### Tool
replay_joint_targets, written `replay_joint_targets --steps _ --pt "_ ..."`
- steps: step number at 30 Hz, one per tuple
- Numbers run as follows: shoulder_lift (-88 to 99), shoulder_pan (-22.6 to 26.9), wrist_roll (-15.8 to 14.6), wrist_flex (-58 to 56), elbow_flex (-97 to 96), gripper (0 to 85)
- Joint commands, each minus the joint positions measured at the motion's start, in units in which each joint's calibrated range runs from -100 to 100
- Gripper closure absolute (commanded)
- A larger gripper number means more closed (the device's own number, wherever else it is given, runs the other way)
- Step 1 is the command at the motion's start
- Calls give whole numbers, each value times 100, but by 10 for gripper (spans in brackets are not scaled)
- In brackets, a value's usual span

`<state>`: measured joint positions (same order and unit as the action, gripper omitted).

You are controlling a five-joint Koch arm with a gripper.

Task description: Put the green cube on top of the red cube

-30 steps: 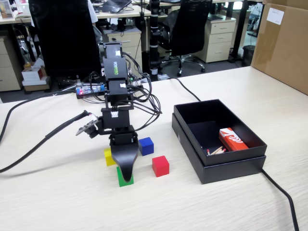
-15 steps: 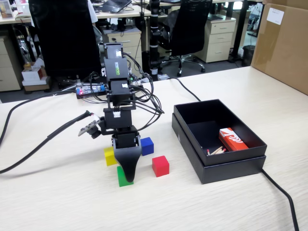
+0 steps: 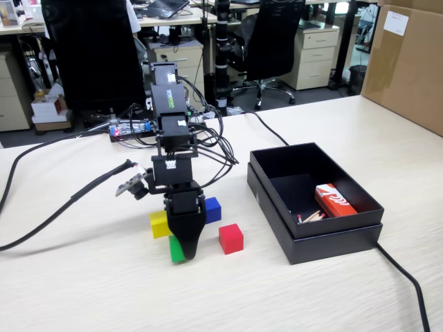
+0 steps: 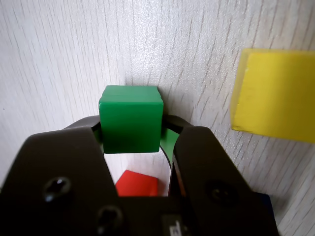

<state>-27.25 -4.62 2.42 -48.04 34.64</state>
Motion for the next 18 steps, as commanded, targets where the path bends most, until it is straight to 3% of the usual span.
replay_joint_targets --steps 1,3,6,18 --pt "114 0 39 5 235 669" --pt "114 -5 29 -3 226 701" --pt "137 -24 -34 5 235 846" --pt "1904 83 -220 -167 398 846"
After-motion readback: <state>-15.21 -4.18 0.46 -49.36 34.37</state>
